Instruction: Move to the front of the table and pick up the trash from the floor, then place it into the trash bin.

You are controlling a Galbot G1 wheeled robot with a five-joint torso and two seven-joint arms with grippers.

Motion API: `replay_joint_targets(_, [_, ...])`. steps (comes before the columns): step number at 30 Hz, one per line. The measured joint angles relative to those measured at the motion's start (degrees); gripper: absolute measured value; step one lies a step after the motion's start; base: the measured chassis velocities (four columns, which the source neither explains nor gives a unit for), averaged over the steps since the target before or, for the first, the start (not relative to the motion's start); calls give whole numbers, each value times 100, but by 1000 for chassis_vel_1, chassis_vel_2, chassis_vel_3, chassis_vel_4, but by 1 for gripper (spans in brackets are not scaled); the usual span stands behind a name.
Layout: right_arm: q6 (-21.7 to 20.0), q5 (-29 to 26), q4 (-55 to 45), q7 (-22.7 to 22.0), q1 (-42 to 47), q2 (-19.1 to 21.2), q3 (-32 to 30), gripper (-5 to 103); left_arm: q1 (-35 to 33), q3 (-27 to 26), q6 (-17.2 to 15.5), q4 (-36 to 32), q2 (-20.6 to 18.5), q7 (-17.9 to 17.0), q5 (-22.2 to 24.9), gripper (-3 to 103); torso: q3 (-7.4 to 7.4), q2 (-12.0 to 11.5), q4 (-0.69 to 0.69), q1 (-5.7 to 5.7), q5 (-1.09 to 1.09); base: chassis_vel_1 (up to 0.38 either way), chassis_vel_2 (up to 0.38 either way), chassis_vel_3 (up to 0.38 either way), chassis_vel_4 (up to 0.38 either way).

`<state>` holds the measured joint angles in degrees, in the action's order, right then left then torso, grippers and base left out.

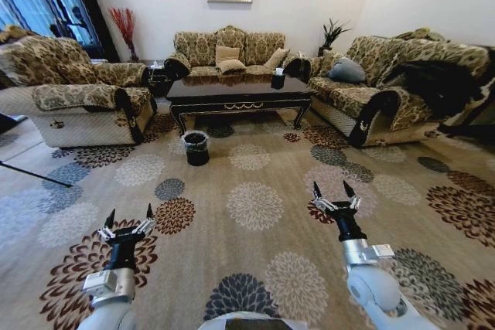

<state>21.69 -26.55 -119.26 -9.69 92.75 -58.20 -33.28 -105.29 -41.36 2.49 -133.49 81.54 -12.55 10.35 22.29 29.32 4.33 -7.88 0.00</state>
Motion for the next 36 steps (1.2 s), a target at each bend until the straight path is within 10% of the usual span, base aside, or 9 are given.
replay_joint_targets(36, [0,0,0,-1,0,0,0,100,0,0,0,0,0,1,0,100,534,892,0,-358,0,0,0,0,0])
